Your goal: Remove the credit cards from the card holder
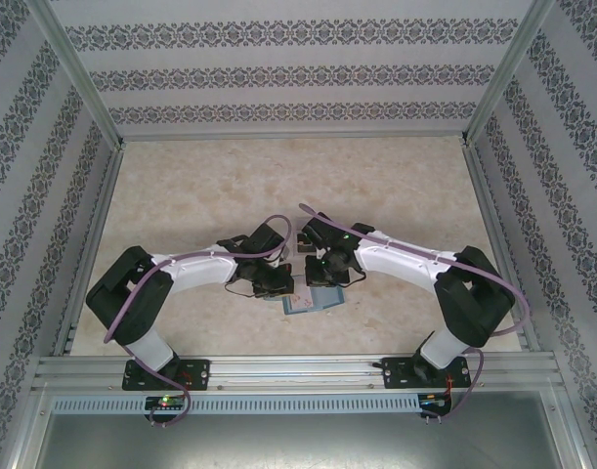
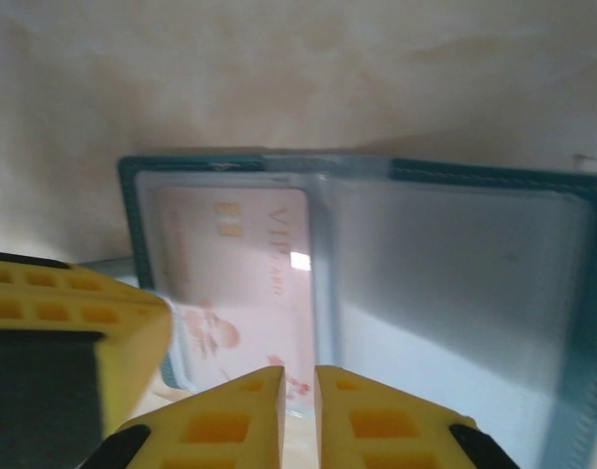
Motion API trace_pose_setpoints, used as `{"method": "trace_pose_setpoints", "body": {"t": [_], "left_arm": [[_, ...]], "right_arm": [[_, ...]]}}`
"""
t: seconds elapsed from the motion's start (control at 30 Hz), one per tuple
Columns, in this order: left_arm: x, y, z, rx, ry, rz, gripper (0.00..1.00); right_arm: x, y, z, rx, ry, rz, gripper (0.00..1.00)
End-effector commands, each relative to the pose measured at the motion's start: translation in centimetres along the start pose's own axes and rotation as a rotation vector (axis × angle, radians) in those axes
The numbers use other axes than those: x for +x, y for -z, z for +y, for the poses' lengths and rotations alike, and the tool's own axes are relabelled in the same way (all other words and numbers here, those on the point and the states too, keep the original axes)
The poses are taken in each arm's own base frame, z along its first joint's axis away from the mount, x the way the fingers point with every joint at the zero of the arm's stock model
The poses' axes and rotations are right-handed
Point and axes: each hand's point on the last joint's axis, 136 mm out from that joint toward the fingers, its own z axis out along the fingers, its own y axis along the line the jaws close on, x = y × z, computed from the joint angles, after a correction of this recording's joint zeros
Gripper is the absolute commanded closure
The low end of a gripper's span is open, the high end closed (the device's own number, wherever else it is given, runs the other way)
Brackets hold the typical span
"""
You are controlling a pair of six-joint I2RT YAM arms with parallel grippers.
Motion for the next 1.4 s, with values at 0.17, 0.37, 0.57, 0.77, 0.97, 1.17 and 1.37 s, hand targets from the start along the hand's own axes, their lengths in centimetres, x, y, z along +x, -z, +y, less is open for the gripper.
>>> {"method": "trace_pose_setpoints", "body": {"t": [0.17,0.37,0.57,0.77,0.97,1.17,1.37], "left_arm": [[0.3,-1.5,0.7,-0.049,0.000,0.030,1.00],[0.6,-1.5,1.6,-0.089,-0.006,0.037,1.00],[0.6,-1.4,1.6,-0.088,-0.007,0.038,1.00],[0.7,-1.4,1.5,-0.083,-0.007,0.039,1.00],[0.8,-1.3,1.6,-0.084,-0.009,0.040,1.00],[1.0,-1.1,1.7,-0.086,-0.010,0.039,1.00],[1.1,-0.7,1.7,-0.089,-0.012,0.033,1.00]], "right_arm": [[-0.2,-2.0,0.7,-0.053,-0.029,0.044,0.84],[0.0,-2.9,0.4,-0.047,-0.032,0.067,0.83],[0.0,-3.4,-0.1,-0.023,-0.031,0.075,0.81],[0.1,-4.0,-0.5,-0.012,-0.032,0.087,0.80],[0.3,-4.3,-1.3,0.023,-0.032,0.089,0.77],[0.2,-3.8,-2.3,0.076,-0.023,0.077,0.70],[0.0,-2.9,-2.0,0.075,-0.014,0.059,0.68]]}}
